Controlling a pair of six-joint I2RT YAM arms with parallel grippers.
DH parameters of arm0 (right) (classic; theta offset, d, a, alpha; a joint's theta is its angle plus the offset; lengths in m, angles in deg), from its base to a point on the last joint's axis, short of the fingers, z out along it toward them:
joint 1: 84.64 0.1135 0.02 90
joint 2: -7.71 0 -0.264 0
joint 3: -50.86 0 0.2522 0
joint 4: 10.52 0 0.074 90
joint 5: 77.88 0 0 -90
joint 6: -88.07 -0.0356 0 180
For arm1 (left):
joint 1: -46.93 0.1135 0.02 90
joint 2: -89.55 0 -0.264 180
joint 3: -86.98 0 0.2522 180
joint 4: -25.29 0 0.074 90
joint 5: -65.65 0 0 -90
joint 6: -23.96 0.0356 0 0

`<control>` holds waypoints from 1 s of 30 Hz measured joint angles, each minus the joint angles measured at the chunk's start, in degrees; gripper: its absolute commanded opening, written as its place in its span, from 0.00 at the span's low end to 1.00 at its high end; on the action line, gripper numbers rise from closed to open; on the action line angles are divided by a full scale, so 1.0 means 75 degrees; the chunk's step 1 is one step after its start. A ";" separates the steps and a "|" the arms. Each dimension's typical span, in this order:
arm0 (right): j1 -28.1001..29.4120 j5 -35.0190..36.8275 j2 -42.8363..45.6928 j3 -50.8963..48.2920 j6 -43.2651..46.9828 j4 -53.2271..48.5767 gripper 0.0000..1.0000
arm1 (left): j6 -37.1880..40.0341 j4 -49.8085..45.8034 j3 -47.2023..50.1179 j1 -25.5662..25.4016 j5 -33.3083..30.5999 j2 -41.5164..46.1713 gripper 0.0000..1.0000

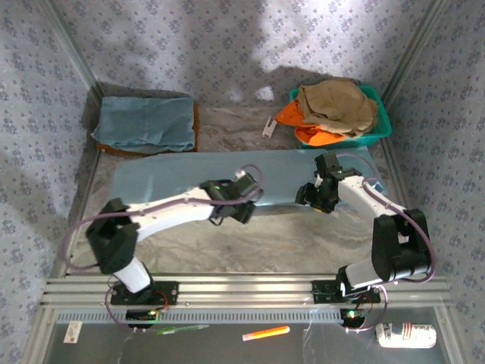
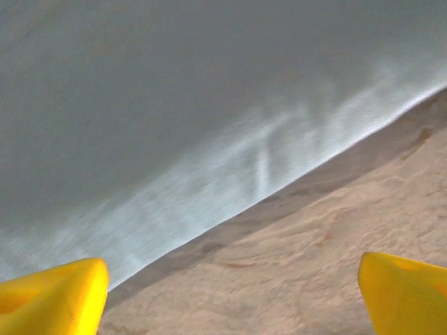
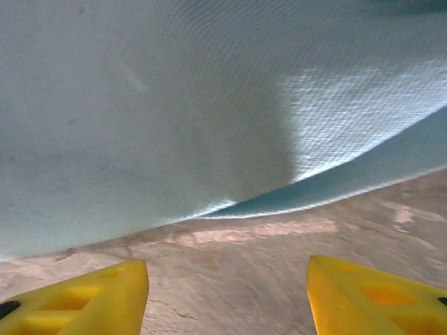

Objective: Fold and stack the trousers

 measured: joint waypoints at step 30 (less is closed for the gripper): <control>-0.0988 -0.1996 -0.0717 0.0114 -0.1588 0.1807 0.00 | 0.2063 0.1011 -0.1734 -0.0787 -0.1478 -0.2734 0.43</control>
